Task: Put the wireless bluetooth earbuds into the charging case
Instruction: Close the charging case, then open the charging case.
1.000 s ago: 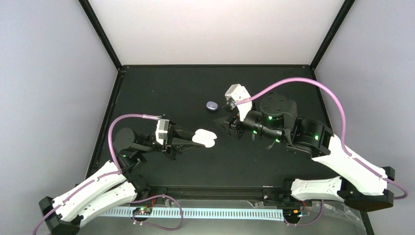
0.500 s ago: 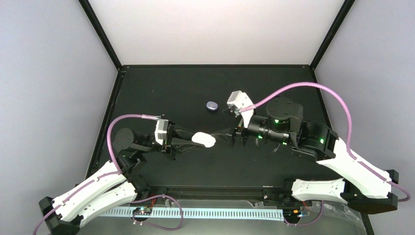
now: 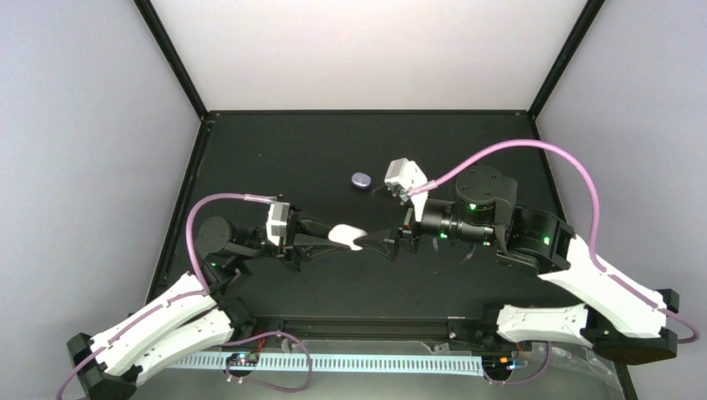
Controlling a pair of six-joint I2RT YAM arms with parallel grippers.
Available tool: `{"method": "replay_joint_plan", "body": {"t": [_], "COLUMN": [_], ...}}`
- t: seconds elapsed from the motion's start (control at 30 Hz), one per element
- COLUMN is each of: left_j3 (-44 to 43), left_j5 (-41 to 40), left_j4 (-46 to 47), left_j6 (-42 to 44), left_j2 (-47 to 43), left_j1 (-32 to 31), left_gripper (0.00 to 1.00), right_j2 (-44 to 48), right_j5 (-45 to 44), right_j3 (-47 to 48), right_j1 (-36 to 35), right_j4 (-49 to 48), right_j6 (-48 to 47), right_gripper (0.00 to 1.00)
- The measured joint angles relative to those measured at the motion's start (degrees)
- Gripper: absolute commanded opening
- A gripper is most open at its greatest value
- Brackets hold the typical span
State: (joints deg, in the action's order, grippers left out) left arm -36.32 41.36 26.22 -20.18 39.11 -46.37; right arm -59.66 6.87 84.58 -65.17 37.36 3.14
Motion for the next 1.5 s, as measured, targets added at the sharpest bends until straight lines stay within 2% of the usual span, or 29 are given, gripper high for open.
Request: {"method": "replay_joint_plan", "body": {"t": [0.23, 1.07, 1.5], "left_j3": [0.0, -0.02, -0.02], "left_j5": [0.07, 0.46, 0.5], "left_j4": [-0.02, -2.05, -2.16], "left_j6": [0.0, 1.01, 1.09], "left_j2": [0.7, 1.01, 0.24], "left_j1": [0.0, 0.0, -0.26], "left_gripper": [0.02, 0.02, 0.02], "right_j2": [-1.95, -3.58, -1.9], "right_j5": [2.69, -6.78, -5.03], "right_j3": [0.15, 0.15, 0.24], "right_j1": [0.0, -0.11, -0.04], "right_j4": [-0.09, 0.81, 0.9], "right_j6": [0.0, 2.36, 1.66], "right_gripper": [1.0, 1.0, 1.0]}}
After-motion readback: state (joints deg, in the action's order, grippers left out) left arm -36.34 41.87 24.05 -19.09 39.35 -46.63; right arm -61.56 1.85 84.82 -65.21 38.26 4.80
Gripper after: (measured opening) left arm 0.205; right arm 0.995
